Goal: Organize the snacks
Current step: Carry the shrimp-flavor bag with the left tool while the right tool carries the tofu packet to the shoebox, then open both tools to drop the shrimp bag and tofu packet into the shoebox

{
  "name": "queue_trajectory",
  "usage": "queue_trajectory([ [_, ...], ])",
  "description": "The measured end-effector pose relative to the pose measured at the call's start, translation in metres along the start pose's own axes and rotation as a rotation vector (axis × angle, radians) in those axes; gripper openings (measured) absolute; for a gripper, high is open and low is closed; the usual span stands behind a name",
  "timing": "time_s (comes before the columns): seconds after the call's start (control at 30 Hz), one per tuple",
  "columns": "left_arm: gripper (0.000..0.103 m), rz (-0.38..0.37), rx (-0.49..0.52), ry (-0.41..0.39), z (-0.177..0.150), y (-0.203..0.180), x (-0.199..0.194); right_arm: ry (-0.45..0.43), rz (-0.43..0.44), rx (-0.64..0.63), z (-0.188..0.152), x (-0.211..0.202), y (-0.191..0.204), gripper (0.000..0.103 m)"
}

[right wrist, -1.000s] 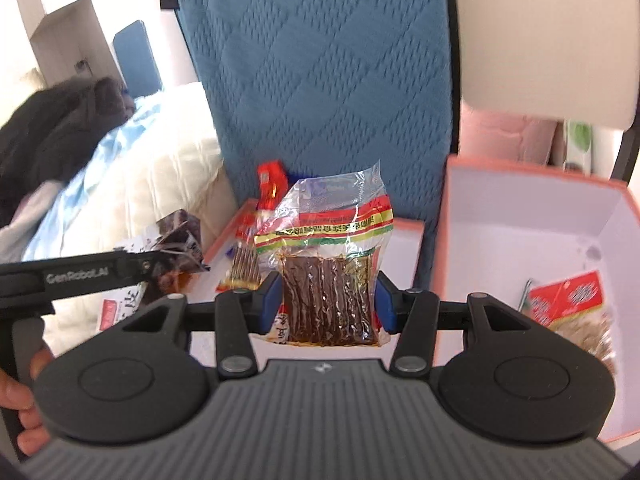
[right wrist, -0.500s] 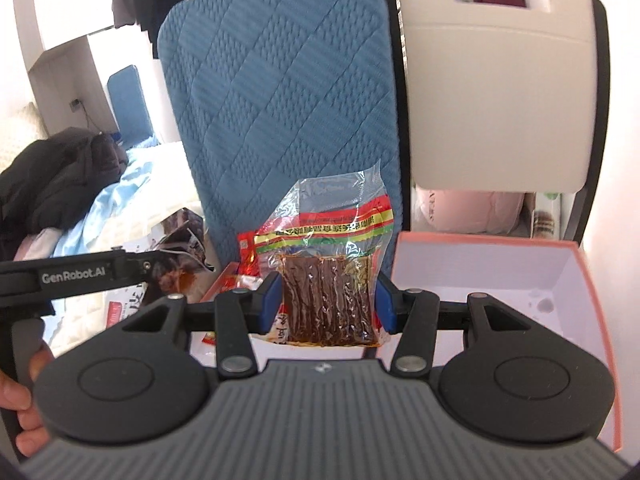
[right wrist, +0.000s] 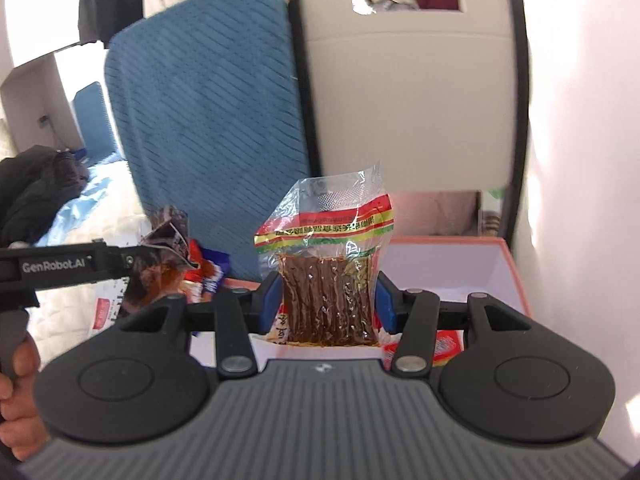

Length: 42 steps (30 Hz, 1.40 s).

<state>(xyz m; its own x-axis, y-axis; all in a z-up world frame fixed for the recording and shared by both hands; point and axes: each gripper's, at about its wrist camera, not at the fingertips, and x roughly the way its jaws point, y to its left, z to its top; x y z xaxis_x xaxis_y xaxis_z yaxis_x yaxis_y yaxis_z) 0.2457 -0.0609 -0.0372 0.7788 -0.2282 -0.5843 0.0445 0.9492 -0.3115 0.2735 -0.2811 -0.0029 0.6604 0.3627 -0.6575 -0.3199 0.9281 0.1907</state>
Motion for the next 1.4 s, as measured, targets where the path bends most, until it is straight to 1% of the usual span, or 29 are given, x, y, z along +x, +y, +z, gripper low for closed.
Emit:
queue_trajectory([
  [0.17, 0.049, -0.016, 0.026, 0.061, -0.018, -0.026, 0.031, 0.034, -0.03, 0.026, -0.017, 0.008, -0.031, 0.051],
  [0.3, 0.049, -0.025, 0.024, 0.117, -0.034, -0.04, 0.058, 0.063, -0.048, 0.042, -0.029, 0.016, -0.05, 0.051],
  [0.43, 0.049, -0.016, 0.037, 0.166, -0.048, -0.05, 0.081, 0.098, -0.06, 0.061, -0.039, 0.028, -0.067, 0.052],
  [0.63, 0.05, 0.002, 0.043, 0.222, -0.065, -0.053, 0.104, 0.16, -0.07, 0.081, -0.061, 0.049, -0.087, 0.052],
  [0.87, 0.05, 0.021, 0.04, 0.277, -0.077, -0.054, 0.126, 0.2, -0.067, 0.105, -0.076, 0.068, -0.102, 0.052],
  [0.97, 0.051, 0.026, 0.036, 0.293, -0.077, -0.054, 0.13, 0.215, -0.059, 0.113, -0.082, 0.07, -0.11, 0.053],
  [1.0, 0.055, 0.032, 0.037, 0.297, -0.077, -0.054, 0.131, 0.221, -0.056, 0.119, -0.083, 0.071, -0.112, 0.053],
  [1.07, 0.067, 0.046, 0.038, 0.291, -0.077, -0.055, 0.132, 0.225, -0.068, 0.129, -0.084, 0.073, -0.115, 0.053],
  [1.1, 0.076, 0.055, 0.037, 0.283, -0.075, -0.055, 0.132, 0.228, -0.079, 0.129, -0.084, 0.076, -0.115, 0.052],
  [1.13, 0.077, 0.058, 0.038, 0.274, -0.075, -0.055, 0.131, 0.233, -0.087, 0.137, -0.083, 0.079, -0.116, 0.054],
  [1.17, 0.077, 0.051, 0.041, 0.269, -0.074, -0.056, 0.129, 0.236, -0.09, 0.146, -0.083, 0.08, -0.117, 0.064],
  [1.2, 0.077, 0.045, 0.044, 0.268, -0.073, -0.057, 0.129, 0.235, -0.096, 0.151, -0.083, 0.08, -0.118, 0.067],
  [1.3, 0.077, 0.04, 0.054, 0.256, -0.07, -0.058, 0.12, 0.223, -0.107, 0.145, -0.08, 0.079, -0.114, 0.067],
  [1.4, 0.077, 0.034, 0.06, 0.226, -0.064, -0.058, 0.104, 0.202, -0.11, 0.148, -0.075, 0.071, -0.114, 0.067],
])
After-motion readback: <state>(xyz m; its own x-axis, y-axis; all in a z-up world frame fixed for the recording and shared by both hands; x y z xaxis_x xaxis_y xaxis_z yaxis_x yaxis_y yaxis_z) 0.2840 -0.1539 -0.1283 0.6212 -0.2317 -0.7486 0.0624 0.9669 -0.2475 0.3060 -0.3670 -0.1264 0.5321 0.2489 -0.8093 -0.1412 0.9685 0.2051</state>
